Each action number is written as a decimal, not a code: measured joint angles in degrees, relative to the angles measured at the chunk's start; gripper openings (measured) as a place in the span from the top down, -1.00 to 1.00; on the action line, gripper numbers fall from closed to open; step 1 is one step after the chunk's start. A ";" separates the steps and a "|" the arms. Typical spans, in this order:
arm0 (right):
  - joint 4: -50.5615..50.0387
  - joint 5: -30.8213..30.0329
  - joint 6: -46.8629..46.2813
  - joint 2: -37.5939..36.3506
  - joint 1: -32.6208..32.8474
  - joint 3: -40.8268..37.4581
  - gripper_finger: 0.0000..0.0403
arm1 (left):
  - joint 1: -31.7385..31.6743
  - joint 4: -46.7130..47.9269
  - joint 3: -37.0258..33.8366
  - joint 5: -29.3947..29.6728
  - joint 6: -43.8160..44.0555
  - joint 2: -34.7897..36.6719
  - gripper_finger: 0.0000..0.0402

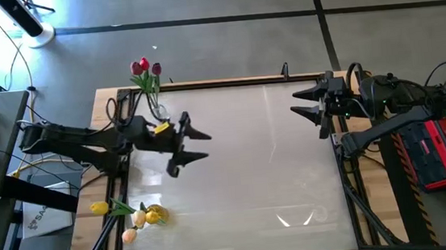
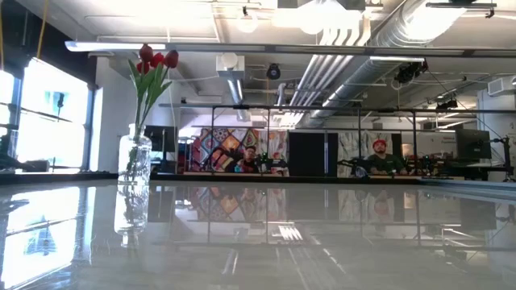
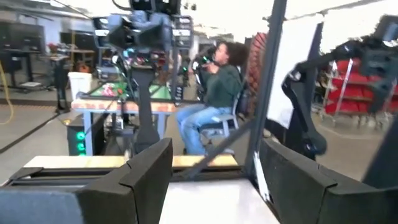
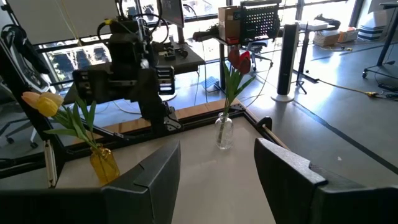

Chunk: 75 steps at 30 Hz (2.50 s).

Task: Sort flowers into vase by color
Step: Return to Home Position

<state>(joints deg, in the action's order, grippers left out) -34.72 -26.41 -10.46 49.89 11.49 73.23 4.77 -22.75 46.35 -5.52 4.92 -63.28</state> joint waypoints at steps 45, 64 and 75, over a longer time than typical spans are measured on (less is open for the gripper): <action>13.27 8.61 10.97 3.83 -0.66 0.02 0.03 | -8.58 1.52 -0.02 4.42 3.52 3.09 0.02; 31.29 14.67 0.60 12.50 -12.02 -0.02 0.03 | -20.49 12.98 -0.03 -7.96 2.29 14.55 0.02; 30.67 9.09 0.04 15.63 -12.02 -0.02 0.03 | -25.04 14.63 -0.02 -15.40 5.43 16.06 0.02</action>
<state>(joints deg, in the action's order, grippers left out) -4.05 -17.32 -10.41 65.52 -0.54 73.21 -20.27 -8.12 46.33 -20.92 10.36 -47.23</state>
